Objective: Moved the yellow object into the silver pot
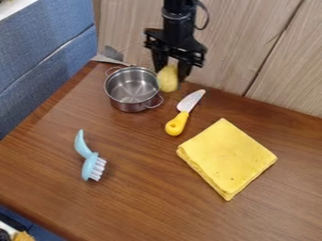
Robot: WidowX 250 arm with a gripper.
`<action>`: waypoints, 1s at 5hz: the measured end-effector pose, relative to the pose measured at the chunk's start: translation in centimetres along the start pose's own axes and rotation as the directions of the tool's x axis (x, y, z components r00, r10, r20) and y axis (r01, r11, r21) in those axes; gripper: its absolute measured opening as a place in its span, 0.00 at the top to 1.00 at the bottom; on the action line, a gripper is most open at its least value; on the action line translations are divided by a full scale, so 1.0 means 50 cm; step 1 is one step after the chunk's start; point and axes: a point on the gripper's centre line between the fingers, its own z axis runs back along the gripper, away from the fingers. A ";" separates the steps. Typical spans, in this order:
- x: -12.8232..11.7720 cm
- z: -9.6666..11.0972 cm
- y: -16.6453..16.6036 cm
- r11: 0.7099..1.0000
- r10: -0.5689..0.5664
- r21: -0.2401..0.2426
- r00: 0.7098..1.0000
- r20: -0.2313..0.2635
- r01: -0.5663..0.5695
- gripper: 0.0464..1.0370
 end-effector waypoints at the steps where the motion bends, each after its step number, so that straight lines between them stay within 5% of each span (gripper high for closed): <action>1: 0.001 -0.027 0.050 0.996 0.076 0.043 0.997 -0.032 -0.074 0.44; 4: -0.030 -0.102 0.104 0.979 0.186 0.115 0.971 -0.147 -0.170 0.39; 5: -0.024 -0.092 0.105 0.975 0.204 0.117 0.968 -0.147 -0.188 0.11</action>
